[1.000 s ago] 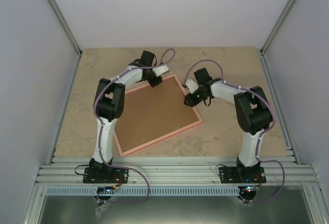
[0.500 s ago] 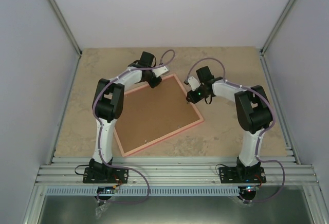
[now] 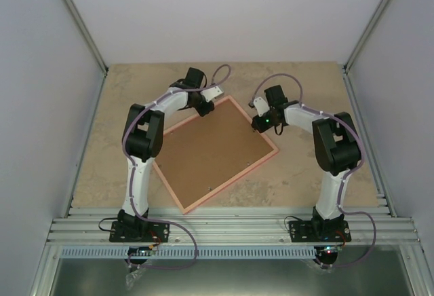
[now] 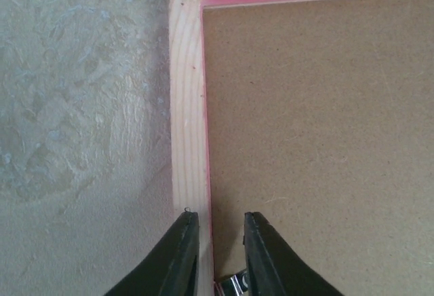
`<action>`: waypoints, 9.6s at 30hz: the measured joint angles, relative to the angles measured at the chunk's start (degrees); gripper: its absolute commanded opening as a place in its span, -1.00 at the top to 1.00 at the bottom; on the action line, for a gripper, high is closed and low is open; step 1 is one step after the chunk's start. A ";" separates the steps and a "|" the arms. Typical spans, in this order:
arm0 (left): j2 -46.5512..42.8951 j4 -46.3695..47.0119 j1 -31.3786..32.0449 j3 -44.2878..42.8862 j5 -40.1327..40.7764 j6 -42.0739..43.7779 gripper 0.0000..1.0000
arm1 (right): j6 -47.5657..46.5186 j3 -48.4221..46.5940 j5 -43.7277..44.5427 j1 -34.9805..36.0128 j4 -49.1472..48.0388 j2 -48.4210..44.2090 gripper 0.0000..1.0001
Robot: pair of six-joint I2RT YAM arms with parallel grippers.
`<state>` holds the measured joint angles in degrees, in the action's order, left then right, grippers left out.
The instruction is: Put the photo into the frame
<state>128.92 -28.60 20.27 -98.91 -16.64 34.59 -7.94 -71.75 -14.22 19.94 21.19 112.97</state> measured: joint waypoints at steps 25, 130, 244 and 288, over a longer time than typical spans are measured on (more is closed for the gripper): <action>-18.12 -1.38 8.41 18.10 -1.75 -6.45 0.05 | 4.79 -8.07 4.57 -12.13 2.99 4.72 0.99; -20.52 -19.32 -7.13 -28.59 -10.80 -22.60 -0.99 | -67.76 1.84 -2.73 11.02 12.22 -34.05 0.99; -32.20 -0.87 -17.62 36.00 -7.74 -40.52 -0.83 | 51.47 34.25 -27.23 -15.15 -46.77 -11.32 -0.79; -13.99 0.44 -16.68 25.55 -14.73 -38.29 0.27 | -5.35 13.33 -32.94 -9.66 8.83 -5.86 -0.51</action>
<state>114.93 -28.16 3.60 -73.36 -31.38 -3.70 -13.30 -58.41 -47.16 10.28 30.02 107.11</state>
